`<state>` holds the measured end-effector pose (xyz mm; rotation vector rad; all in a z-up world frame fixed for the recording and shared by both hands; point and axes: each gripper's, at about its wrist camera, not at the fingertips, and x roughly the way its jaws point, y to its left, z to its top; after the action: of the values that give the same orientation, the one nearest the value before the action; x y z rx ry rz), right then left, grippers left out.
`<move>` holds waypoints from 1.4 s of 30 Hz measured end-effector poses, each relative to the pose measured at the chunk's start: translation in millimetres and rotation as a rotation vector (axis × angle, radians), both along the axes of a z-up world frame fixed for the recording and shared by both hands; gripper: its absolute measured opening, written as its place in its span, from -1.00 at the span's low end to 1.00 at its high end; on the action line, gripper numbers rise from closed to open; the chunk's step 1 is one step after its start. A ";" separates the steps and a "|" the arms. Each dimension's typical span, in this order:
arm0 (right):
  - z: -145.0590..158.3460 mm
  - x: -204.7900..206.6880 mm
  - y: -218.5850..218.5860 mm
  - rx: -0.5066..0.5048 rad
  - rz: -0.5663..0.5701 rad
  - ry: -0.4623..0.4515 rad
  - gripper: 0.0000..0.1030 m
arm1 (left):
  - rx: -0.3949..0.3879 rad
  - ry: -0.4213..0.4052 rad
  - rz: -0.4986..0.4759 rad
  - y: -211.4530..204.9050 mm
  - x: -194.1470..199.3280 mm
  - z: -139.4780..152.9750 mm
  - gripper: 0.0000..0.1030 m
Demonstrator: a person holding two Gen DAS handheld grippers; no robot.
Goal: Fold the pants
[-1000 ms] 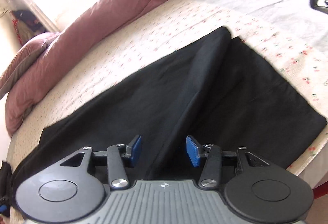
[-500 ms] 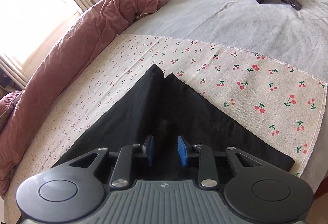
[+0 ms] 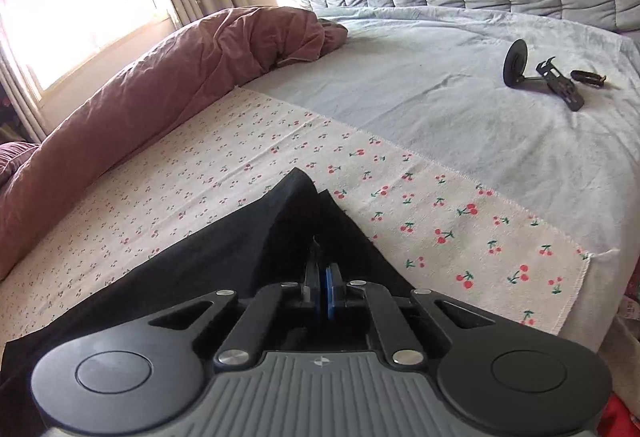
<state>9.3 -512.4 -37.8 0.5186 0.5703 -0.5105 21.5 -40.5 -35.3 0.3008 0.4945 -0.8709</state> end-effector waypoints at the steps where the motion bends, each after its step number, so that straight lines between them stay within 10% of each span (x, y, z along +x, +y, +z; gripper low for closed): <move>1: 0.4 -7.0 -2.8 -0.012 -0.019 0.004 -0.92 | -0.002 0.004 -0.043 1.3 -3.9 -0.3 0.50; 6: -17.2 -29.8 -25.8 0.044 -0.077 0.031 -0.93 | 0.031 0.010 -0.180 0.2 -15.6 -5.2 0.41; 11: -18.4 -34.7 -30.6 0.080 -0.076 0.002 -0.93 | 0.052 0.039 -0.208 -0.1 -15.0 -8.6 -0.22; 17: -3.3 -35.4 -25.0 0.059 -0.072 -0.040 -0.93 | 0.148 -0.009 -0.189 -5.4 -18.2 -17.2 -0.32; 21: -1.7 -34.2 -22.6 0.039 -0.066 0.002 -0.93 | 0.128 -0.034 -0.123 -1.6 -14.5 -11.6 -1.00; 42: -23.1 -40.6 11.2 -0.184 0.016 0.331 -0.92 | 0.126 0.116 -0.207 15.3 -17.5 -5.6 -0.99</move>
<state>-31.3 -501.2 -61.0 0.2546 0.8341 -0.6318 4.0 -25.2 -40.9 0.4239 0.6354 -1.0644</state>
